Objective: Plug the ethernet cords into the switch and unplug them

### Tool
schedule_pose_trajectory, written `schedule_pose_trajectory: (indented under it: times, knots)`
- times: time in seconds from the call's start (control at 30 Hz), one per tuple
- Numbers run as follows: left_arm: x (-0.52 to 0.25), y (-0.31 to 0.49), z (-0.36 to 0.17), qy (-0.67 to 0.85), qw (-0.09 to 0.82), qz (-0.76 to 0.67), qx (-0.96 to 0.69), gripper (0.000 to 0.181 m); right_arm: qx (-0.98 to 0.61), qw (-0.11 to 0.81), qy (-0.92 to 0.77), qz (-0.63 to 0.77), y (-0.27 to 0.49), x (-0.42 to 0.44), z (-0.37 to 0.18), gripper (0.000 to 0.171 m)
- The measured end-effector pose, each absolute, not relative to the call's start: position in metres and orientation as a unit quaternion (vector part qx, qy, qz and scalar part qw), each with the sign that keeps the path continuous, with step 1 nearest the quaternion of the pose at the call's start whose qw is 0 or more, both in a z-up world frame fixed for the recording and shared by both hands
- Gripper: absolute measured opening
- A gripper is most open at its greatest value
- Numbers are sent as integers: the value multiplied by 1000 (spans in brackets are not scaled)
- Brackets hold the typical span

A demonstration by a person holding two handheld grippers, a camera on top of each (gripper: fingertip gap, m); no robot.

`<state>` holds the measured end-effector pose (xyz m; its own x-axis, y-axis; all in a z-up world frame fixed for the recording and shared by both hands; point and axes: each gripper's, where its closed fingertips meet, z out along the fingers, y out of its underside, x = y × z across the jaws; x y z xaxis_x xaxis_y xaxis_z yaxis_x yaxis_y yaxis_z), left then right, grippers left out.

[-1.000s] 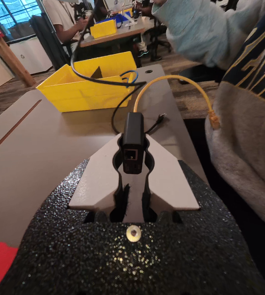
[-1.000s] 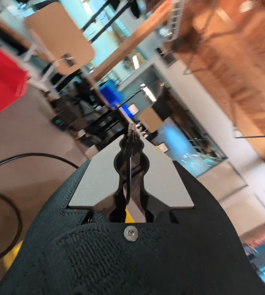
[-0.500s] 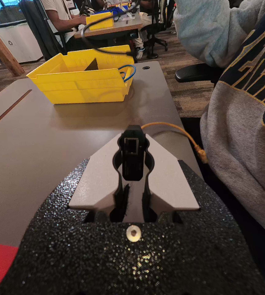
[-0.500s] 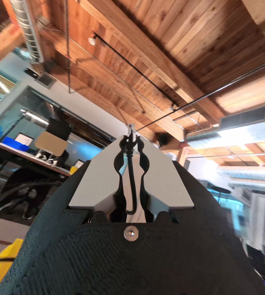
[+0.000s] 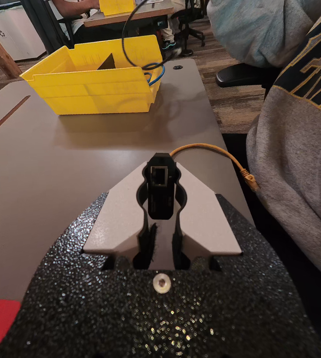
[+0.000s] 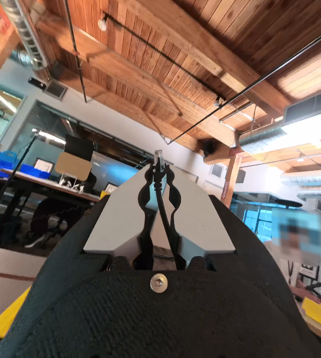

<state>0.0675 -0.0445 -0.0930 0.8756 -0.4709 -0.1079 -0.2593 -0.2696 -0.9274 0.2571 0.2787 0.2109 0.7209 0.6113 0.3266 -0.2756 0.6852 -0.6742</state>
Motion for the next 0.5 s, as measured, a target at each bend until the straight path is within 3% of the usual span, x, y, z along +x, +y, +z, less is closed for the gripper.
schedule_pose_trajectory:
  times: [0.17,0.5]
  knots:
    - [70,-42,-95,235,554,-96,-793,21,-273,892,-269,239,264,257,213,11]
    - [71,-41,-97,237,550,-94,-796,20,-306,856,-383,165,291,188,148,11]
